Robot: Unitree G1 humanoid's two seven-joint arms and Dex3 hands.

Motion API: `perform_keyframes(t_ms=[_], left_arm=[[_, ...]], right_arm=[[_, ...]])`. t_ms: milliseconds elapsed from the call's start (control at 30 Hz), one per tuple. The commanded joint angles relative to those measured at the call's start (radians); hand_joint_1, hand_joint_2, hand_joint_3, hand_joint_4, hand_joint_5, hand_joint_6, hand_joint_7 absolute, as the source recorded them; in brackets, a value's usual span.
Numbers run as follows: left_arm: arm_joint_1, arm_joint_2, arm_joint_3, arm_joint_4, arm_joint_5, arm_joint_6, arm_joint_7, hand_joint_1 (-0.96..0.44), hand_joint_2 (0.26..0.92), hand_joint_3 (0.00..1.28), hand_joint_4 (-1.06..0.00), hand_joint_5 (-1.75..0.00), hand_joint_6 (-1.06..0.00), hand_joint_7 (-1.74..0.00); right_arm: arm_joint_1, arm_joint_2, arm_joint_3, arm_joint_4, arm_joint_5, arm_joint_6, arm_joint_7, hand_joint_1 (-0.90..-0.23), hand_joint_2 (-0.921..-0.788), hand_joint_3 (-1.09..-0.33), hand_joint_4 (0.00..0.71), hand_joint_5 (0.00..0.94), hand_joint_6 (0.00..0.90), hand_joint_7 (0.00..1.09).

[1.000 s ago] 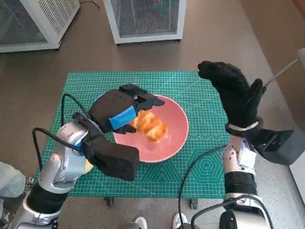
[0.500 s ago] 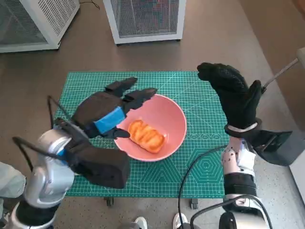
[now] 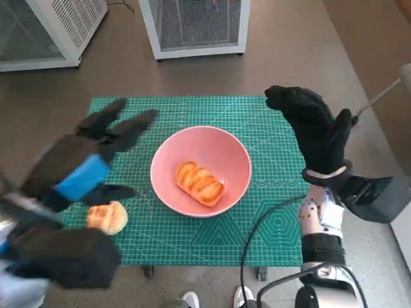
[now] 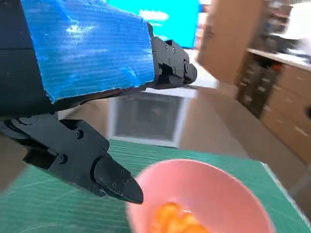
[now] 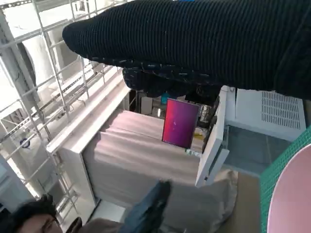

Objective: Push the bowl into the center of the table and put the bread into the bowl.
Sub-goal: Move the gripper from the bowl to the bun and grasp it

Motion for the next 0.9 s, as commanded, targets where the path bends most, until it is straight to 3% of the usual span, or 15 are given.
perform_keyframes(t_ms=[33, 533, 900], left_arm=[[0.08, 0.038, 0.081, -0.07, -0.032, 0.06, -0.049, -0.26, 0.719, 0.0, -0.01, 0.0, -0.18, 0.0], [0.228, 0.178, 0.131, -0.135, -0.117, 0.22, -0.2, -0.15, 0.698, 0.0, 0.0, 0.0, -0.18, 0.0], [0.323, 0.184, 0.101, -0.106, -0.123, 0.241, -0.146, -0.11, 0.703, 0.0, 0.0, 0.0, -0.17, 0.0]], right_arm=[[0.03, 0.004, 0.003, -0.006, 0.007, 0.021, 0.005, -0.555, -0.921, -0.607, 0.227, 0.0, 0.325, 0.0], [0.03, 0.006, 0.006, -0.007, 0.004, 0.023, 0.005, -0.559, -0.921, -0.606, 0.225, 0.001, 0.323, 0.0], [0.034, 0.005, 0.005, -0.008, 0.005, 0.021, 0.007, -0.559, -0.921, -0.606, 0.227, 0.001, 0.324, 0.0]])
